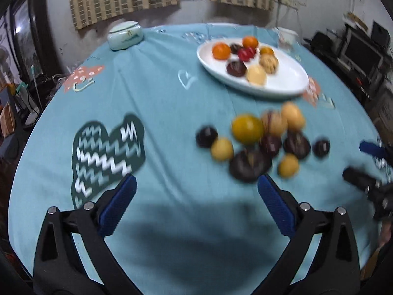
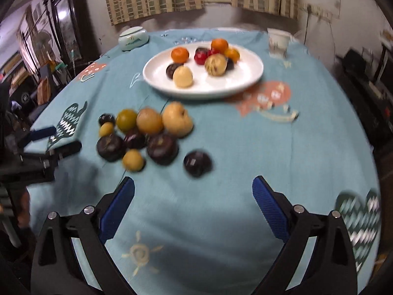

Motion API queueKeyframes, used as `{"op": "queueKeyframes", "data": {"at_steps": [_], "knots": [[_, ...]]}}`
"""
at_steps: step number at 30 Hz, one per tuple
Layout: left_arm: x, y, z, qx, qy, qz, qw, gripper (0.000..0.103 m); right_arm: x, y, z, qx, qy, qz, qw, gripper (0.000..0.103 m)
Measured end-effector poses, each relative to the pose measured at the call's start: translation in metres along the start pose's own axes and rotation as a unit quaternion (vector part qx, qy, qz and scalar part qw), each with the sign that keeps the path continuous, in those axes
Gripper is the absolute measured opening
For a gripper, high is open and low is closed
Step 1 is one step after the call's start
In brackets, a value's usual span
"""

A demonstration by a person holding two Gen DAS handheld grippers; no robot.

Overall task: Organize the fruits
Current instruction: 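Grasp a dark purple plum with the right gripper while the left gripper grasps a large dark mangosteen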

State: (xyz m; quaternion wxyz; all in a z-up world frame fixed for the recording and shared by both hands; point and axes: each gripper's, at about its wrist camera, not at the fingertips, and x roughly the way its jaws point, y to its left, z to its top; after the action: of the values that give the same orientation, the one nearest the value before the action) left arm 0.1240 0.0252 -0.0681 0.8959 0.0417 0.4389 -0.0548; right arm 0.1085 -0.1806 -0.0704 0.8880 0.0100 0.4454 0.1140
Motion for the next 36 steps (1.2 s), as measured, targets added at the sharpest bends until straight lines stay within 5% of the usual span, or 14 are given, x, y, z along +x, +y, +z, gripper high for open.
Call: {"op": "queueKeyframes", "data": {"at_steps": [8,10,12,16,18,20,28,36], "knots": [[-0.012,0.007,-0.014,-0.004,-0.007,0.004,1.0,0.101,0.015,-0.003,0.006,-0.006,0.01,-0.017,1.0,0.097],[-0.012,0.01,-0.013,-0.009,-0.007,0.006,0.9999,0.101,0.022,-0.006,0.006,-0.007,0.011,-0.023,1.0,0.086],[-0.012,0.013,-0.011,-0.012,-0.008,0.008,0.9999,0.101,0.033,-0.01,0.009,-0.005,0.027,-0.004,1.0,0.058],[-0.008,0.013,-0.008,-0.011,-0.007,0.006,0.9999,0.101,0.045,-0.009,0.014,-0.013,0.028,-0.007,1.0,0.051],[-0.005,0.01,-0.006,-0.008,-0.009,0.0,0.9999,0.101,0.052,-0.009,0.015,-0.014,0.037,-0.005,0.999,0.036],[0.001,0.005,-0.004,-0.001,-0.005,-0.003,1.0,0.101,0.055,-0.008,0.016,-0.013,0.041,0.005,0.999,0.031],[0.031,-0.018,0.003,0.026,0.023,-0.03,0.999,0.1,0.019,-0.02,0.001,0.04,0.03,0.038,0.998,0.032],[0.057,-0.042,0.008,0.045,0.039,-0.04,0.9974,0.082,0.011,-0.037,-0.011,0.071,0.027,0.057,0.995,0.032]]}}
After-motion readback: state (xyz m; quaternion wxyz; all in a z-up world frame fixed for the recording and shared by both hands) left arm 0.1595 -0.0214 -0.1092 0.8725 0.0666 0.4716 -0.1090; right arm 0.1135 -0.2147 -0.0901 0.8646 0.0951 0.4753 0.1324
